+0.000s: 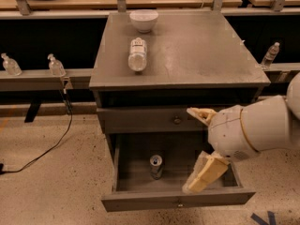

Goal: Pick redbull can from middle drawer and place on counter

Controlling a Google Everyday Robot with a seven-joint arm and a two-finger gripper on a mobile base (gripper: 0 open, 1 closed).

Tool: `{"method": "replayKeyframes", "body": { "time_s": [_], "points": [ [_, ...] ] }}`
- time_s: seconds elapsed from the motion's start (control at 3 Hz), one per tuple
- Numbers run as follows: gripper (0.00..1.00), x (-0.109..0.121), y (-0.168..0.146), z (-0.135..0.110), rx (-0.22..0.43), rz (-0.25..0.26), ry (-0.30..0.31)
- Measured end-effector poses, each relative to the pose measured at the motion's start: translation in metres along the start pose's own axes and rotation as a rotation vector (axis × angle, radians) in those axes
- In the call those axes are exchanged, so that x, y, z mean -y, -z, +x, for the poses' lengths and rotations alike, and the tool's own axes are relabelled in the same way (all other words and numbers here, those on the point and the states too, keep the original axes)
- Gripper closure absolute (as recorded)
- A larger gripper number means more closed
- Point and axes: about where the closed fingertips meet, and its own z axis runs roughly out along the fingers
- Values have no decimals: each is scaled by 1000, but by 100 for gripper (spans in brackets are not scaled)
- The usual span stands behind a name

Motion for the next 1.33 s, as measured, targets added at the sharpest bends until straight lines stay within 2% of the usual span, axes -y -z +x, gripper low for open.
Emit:
{"method": "replayKeyframes", "body": {
  "time_s": [0.33,0.67,1.0,1.33],
  "points": [
    [0,-4,-69,15,171,1,-19],
    [0,22,-120,17,313,70,29],
    [0,26,-151,34,371,78,62],
    [0,26,-157,39,364,73,64]
  ]
}}
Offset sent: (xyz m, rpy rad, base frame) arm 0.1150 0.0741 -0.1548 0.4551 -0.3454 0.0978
